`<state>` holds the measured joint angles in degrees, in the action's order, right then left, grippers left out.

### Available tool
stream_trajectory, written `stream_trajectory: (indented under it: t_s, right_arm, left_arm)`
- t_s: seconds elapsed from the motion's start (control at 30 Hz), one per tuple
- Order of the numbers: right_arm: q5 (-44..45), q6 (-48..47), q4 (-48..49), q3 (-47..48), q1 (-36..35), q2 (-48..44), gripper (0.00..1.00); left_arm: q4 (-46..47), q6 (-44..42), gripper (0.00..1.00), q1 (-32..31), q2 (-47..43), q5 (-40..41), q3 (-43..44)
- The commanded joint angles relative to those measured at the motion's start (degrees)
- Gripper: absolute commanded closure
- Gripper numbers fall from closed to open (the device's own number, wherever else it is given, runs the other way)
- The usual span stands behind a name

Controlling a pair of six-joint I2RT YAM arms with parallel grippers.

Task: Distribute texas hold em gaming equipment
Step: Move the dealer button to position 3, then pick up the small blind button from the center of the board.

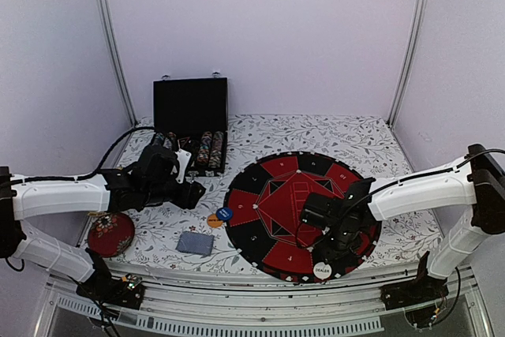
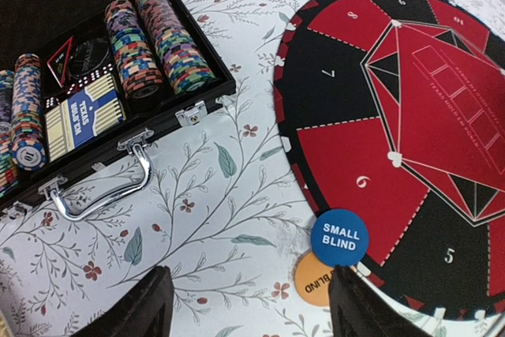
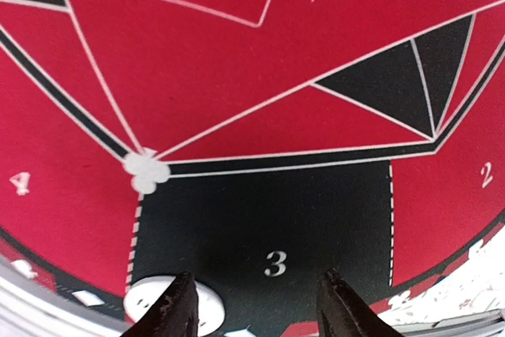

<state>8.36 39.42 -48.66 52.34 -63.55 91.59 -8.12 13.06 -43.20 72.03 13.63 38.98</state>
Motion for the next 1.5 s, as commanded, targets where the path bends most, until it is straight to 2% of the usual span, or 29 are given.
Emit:
stream_trajectory:
  t_s: [0.0, 0.17, 0.27, 0.33, 0.4, 0.5, 0.6, 0.8, 0.9, 0.97, 1.07, 1.1, 1.13, 1.27, 1.47]
  right_arm:
    - [-2.07, -0.78, -1.88, 1.87, 1.07, -3.12, 0.44]
    - [-4.60, -1.57, 0.02, 4.37, 2.17, -5.63, 0.36]
    - [-6.41, -3.75, 3.95, 6.73, 3.32, -7.77, 0.23]
    - [-11.56, -6.05, 10.87, 6.43, 5.35, -10.08, 0.12]
    - [-20.35, -8.10, 21.48, 3.64, 8.40, -11.90, 0.08]
    - [-30.03, -8.72, 34.15, 2.73, 11.83, -9.61, 0.08]
    - [-33.44, -10.15, 38.86, 8.28, 12.63, -1.45, 0.11]
    - [-45.03, -10.29, 47.45, 18.58, 14.78, 15.16, 0.27]
    - [-49.29, -5.99, 54.61, 19.12, 17.07, 19.94, 0.32]
    - [-48.43, -4.56, 54.62, 19.97, 17.71, 21.95, 0.36]
    - [-45.57, -6.68, 50.66, 21.46, 17.72, 23.39, 0.37]
    - [-44.61, -7.24, 49.89, 21.09, 17.68, 23.18, 0.37]
    - [-43.62, -7.92, 49.28, 20.45, 17.71, 22.75, 0.37]
    - [-40.35, -9.39, 48.02, 17.85, 17.77, 20.21, 0.37]
    - [-39.69, -10.78, 46.70, 17.45, 17.89, 18.76, 0.37]
  left_arm:
    - [-0.39, -0.58, 0.30, 0.32, 0.58, -0.57, 1.36]
    - [0.01, -0.21, 0.29, 0.34, 0.82, -1.04, 1.19]
    - [-0.15, 0.69, 0.29, 0.39, 1.61, -2.23, 1.42]
    - [-0.66, 1.43, 0.28, 0.34, 2.05, -2.85, 1.53]
    - [-1.07, 1.76, 0.26, 0.24, 2.36, -3.56, 1.47]
    - [-2.01, 2.66, 0.22, 0.28, 3.27, -5.39, 2.14]
    - [-2.66, 4.49, 0.21, 0.34, 5.62, -9.97, 3.24]
    - [-0.77, 6.14, 0.29, 0.72, 10.21, -15.55, 3.33]
    - [2.01, 2.61, 0.27, 0.79, 11.43, -18.43, 2.90]
    - [1.35, -1.03, 0.21, 0.50, 13.73, -18.43, 5.00]
    - [-3.12, -3.87, 0.12, 0.38, 19.25, -17.91, 9.81]
    - [-4.23, -4.59, 0.03, 0.26, 21.17, -18.85, 11.08]
    - [-4.99, -5.08, 0.02, -0.01, 23.39, -19.28, 12.23]
    - [-7.99, -6.59, 0.02, -2.14, 28.87, -14.92, 15.69]
    - [-11.56, -5.93, 0.09, -3.58, 32.37, -10.76, 18.59]
